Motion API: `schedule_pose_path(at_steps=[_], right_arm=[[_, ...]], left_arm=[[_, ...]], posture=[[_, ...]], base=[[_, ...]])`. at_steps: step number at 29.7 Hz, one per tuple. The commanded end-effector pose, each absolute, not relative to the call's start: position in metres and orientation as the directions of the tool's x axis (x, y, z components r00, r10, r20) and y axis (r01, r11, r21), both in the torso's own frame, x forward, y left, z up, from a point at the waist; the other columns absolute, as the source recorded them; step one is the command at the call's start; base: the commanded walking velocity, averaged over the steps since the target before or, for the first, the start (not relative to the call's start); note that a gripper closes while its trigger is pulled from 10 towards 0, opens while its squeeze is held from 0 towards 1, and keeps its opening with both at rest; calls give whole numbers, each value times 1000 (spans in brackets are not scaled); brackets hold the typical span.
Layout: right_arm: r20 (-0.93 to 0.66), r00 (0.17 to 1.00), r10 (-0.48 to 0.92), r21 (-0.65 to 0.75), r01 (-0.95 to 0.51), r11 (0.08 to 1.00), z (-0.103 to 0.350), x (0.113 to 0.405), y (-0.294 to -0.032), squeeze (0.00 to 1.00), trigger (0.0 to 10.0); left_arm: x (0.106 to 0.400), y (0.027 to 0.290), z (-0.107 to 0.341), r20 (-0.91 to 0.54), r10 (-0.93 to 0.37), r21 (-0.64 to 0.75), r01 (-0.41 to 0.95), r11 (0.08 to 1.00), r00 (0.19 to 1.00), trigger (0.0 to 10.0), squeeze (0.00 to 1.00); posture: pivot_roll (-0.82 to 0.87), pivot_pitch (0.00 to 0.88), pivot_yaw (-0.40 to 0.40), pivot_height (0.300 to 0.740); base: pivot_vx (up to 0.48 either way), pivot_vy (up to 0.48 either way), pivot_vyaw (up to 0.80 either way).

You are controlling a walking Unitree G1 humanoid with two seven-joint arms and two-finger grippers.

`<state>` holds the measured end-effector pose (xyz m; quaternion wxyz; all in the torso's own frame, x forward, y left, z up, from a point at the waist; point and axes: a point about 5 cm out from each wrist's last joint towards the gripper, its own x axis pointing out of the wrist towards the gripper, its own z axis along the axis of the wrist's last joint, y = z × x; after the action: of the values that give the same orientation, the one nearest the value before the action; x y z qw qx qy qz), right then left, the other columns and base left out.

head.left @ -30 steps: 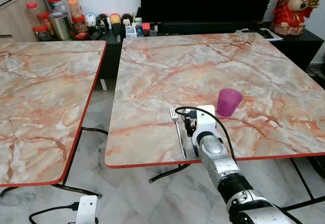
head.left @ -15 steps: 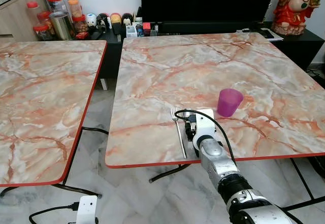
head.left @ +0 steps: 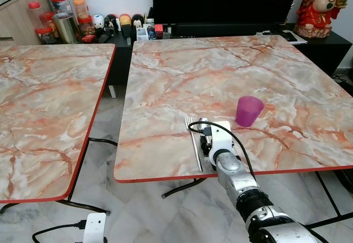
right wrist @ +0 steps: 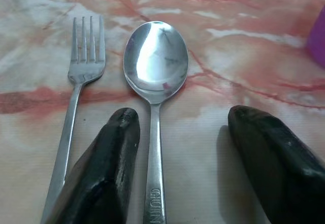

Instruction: Setting the table

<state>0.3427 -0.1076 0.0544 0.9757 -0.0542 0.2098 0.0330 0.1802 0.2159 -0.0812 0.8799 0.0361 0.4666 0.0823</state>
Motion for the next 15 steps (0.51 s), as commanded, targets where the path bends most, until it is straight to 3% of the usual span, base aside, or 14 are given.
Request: schedule_pose_path(at_steps=[1, 15], right_arm=[[-449, 892, 57, -103, -116, 988, 49, 340, -104, 0, 0], [-450, 891, 58, -108, -119, 987, 49, 340, -104, 0, 0]], left_arm=[[177, 215, -83, -824, 173, 132, -113, 985, 539, 10000, 0], [177, 213, -83, -828, 161, 120, -110, 987, 537, 10000, 0]], posture=[[-66, 24, -8, 740], [-66, 25, -10, 740]], base=[[0, 0, 0], [0, 0, 0]])
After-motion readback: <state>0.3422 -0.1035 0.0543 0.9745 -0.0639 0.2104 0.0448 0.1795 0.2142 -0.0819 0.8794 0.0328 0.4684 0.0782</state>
